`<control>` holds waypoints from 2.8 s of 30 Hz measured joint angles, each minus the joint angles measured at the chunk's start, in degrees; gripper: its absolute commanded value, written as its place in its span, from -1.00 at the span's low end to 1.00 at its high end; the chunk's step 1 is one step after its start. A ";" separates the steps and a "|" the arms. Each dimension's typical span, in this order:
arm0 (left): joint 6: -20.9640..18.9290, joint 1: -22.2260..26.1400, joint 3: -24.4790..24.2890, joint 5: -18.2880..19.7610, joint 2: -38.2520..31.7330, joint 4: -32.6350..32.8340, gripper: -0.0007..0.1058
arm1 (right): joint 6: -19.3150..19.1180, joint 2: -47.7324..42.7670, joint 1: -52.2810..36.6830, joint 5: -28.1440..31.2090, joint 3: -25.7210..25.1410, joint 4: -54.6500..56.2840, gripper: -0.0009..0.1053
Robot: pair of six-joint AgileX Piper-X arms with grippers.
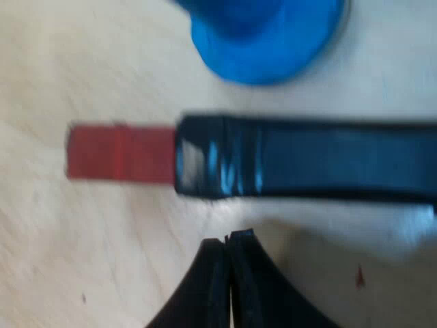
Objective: Put the handle in the coffee machine
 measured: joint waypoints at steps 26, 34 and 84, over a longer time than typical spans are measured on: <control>0.00 0.00 0.00 0.00 0.00 0.00 0.27 | -9.56 -24.24 0.00 10.57 0.00 35.70 -0.98; -0.88 0.00 0.00 0.00 0.00 0.00 0.27 | -9.70 -32.04 0.00 13.23 -0.17 39.20 -0.16; -5.07 8.01 0.00 -4.88 0.00 -7.19 0.28 | -18.96 -7.70 -15.10 5.92 -15.29 40.37 0.53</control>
